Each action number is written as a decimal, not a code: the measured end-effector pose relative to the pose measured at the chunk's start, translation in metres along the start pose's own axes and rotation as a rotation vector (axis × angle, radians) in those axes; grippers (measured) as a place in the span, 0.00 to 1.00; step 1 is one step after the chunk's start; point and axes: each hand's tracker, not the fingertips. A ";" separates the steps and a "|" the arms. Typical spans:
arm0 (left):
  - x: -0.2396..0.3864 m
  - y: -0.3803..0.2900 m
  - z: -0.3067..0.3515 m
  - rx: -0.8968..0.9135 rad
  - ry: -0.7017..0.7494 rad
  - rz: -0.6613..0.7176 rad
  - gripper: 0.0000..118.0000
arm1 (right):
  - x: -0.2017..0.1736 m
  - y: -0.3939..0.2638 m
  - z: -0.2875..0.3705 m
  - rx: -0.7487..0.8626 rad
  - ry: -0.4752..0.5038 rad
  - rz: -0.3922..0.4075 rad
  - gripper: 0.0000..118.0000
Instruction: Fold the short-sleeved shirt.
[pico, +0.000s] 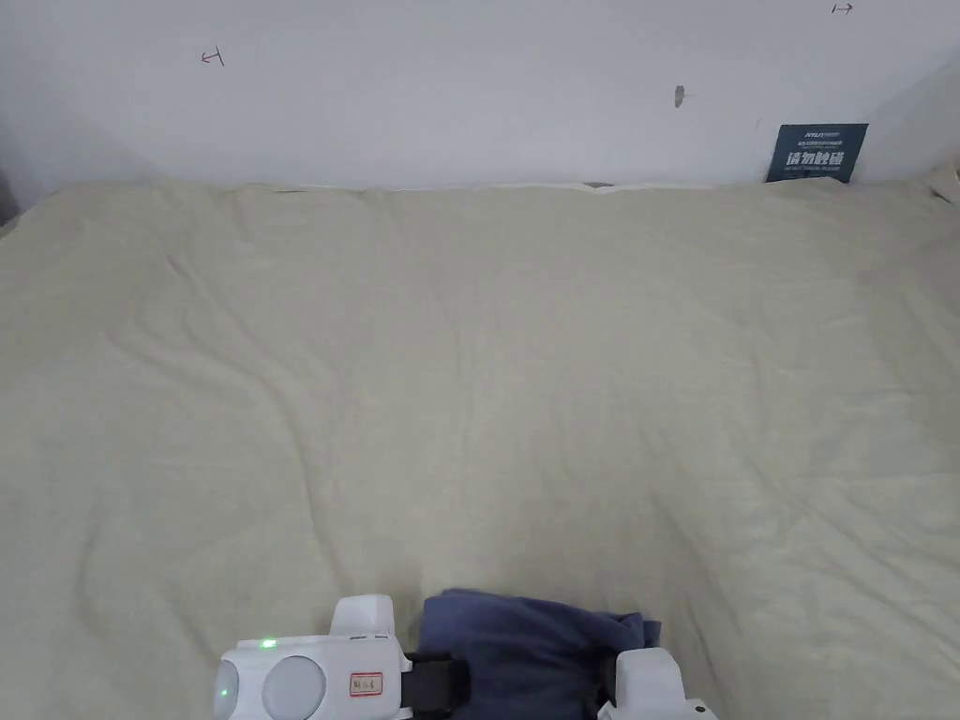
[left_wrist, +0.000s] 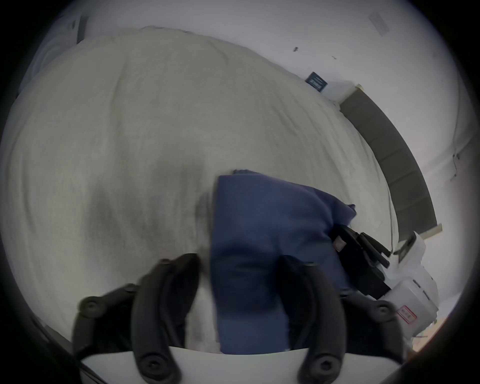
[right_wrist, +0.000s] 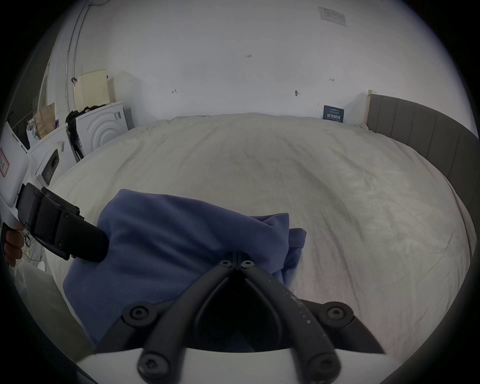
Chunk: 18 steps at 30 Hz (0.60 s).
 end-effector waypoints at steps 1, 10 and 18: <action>0.001 0.000 0.002 -0.001 -0.067 0.012 0.33 | 0.000 0.000 0.000 -0.001 0.000 0.000 0.02; 0.011 0.005 0.023 0.062 -0.055 -0.032 0.14 | 0.003 0.022 0.015 -0.020 0.008 0.004 0.02; -0.053 0.051 0.092 0.148 0.063 -0.077 0.14 | 0.000 0.071 0.055 0.147 -0.011 0.015 0.02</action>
